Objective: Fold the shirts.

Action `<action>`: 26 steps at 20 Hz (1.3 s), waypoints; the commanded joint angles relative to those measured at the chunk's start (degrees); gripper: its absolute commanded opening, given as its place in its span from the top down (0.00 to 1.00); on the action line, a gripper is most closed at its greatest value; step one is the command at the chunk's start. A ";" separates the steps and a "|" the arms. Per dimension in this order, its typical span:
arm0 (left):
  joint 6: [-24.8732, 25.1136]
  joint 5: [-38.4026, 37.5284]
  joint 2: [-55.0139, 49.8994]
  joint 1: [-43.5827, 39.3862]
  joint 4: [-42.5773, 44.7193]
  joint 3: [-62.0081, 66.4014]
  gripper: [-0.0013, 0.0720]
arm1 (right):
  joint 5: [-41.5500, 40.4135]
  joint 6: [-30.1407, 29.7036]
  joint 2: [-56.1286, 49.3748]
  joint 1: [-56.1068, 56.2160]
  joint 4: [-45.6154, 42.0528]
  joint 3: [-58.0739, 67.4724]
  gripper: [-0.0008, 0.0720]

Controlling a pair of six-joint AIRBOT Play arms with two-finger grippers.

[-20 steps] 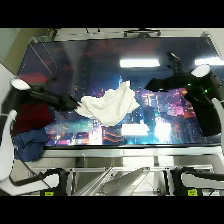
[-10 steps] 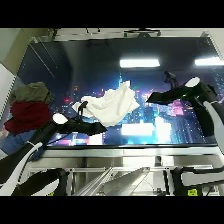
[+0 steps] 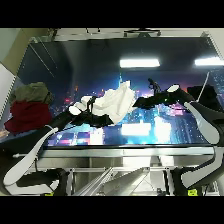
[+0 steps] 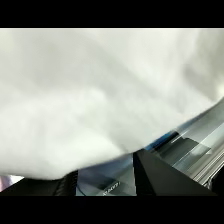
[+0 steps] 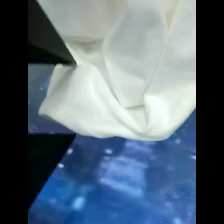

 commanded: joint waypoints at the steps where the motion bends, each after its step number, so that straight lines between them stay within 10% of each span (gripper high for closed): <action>1: -0.02 -4.37 -5.18 1.27 0.02 4.79 0.52 | -0.61 -4.02 -0.79 1.73 4.76 0.07 0.74; 5: -0.09 -6.25 -6.27 1.49 1.86 7.26 0.53 | 0.94 -6.45 -0.46 1.60 9.86 0.07 0.97; 8: -2.23 -6.23 -6.27 1.49 7.06 7.48 0.98 | 1.90 -6.45 -0.17 1.60 9.84 0.07 0.97; 19: -0.11 -7.02 7.50 7.87 6.86 7.48 0.95 | 7.72 -7.34 2.47 0.42 9.81 0.07 0.97; 26: 7.69 -10.71 31.32 22.16 -9.70 10.84 0.95 | 13.55 -7.37 34.73 -12.15 9.81 7.26 0.97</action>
